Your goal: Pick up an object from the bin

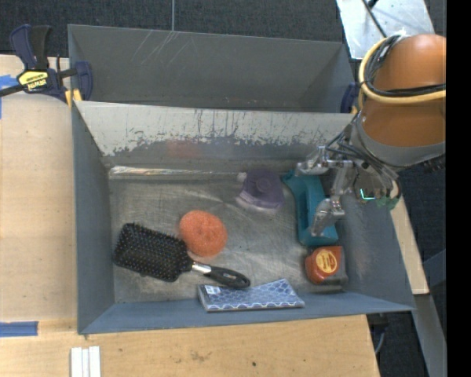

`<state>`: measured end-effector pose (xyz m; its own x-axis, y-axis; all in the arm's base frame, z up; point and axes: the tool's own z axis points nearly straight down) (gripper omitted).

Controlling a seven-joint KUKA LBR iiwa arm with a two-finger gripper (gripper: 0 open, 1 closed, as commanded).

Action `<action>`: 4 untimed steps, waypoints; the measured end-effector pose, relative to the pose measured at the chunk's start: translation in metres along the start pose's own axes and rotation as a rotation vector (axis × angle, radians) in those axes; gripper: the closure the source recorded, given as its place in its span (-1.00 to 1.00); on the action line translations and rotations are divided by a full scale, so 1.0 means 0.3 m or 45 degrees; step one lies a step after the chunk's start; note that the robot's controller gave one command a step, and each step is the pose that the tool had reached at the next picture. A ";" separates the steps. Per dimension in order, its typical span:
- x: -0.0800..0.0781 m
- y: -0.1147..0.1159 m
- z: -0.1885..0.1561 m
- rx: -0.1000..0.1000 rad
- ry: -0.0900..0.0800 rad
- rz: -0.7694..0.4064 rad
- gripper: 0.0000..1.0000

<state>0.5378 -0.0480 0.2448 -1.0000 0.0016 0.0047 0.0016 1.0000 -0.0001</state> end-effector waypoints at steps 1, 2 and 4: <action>-0.005 0.000 -0.015 0.001 -0.011 -0.001 -1.00; -0.106 0.043 0.129 0.002 -0.020 -0.075 -1.00; -0.185 0.042 0.503 0.001 -0.018 -0.293 -1.00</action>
Offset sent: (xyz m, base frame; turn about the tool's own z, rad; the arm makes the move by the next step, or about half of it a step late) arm 0.0611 0.0303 -0.0970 -0.1294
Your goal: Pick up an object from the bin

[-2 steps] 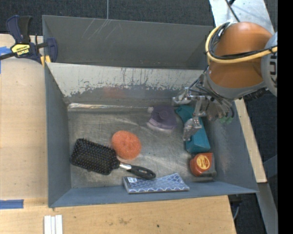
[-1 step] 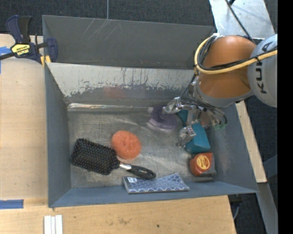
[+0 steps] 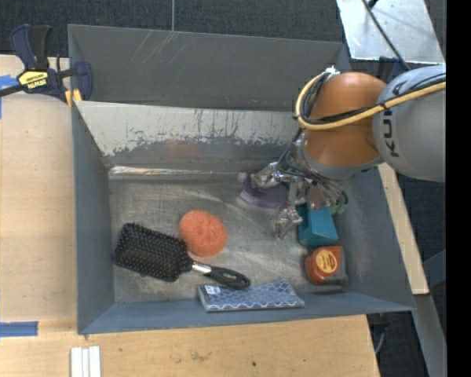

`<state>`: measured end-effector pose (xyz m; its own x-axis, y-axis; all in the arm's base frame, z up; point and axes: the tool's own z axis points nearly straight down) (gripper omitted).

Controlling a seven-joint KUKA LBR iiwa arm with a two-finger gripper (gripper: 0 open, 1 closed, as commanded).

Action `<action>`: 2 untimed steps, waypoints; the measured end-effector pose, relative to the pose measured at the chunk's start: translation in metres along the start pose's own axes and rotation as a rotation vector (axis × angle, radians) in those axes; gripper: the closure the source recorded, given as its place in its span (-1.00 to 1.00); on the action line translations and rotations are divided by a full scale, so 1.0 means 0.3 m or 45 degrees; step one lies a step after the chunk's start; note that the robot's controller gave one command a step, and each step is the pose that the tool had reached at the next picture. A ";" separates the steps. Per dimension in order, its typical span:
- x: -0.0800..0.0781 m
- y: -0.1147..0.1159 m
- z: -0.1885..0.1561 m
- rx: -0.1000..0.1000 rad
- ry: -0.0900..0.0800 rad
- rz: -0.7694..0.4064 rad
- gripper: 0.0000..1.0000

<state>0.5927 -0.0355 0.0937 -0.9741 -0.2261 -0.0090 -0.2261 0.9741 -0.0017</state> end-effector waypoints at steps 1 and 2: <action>-0.043 0.008 0.028 0.007 -0.025 -0.023 -1.00; -0.091 0.017 -0.049 -0.001 0.004 0.070 -1.00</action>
Offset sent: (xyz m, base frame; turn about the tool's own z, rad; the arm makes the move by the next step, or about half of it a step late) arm 0.0298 0.0147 0.0206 0.0639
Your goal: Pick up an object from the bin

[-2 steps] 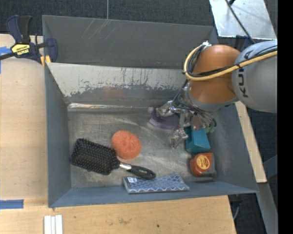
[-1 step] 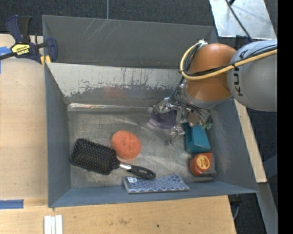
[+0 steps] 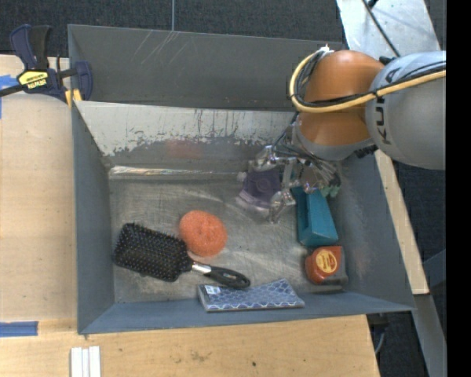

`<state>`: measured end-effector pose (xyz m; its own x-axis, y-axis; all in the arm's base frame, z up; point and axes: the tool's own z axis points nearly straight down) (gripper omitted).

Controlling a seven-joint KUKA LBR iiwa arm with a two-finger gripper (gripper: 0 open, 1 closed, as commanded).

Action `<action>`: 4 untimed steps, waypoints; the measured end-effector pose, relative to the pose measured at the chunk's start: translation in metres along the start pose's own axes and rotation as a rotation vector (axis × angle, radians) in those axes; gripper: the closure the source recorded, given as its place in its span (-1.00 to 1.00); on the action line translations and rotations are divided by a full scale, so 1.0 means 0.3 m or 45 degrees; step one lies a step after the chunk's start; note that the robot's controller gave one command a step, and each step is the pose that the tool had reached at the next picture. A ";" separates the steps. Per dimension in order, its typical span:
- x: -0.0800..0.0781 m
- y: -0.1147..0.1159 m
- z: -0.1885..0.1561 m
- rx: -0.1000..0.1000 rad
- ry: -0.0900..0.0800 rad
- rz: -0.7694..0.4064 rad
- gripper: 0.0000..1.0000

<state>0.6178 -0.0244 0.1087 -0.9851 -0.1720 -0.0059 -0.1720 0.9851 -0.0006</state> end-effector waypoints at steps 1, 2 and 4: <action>-0.026 0.056 -0.025 0.000 0.000 0.113 -1.00; 0.007 -0.215 0.091 0.002 -0.005 0.356 1.00; 0.095 -0.147 -0.375 0.002 0.001 0.320 1.00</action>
Offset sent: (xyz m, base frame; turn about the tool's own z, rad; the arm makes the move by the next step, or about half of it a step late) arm 0.0062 -0.0629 -0.0309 0.2798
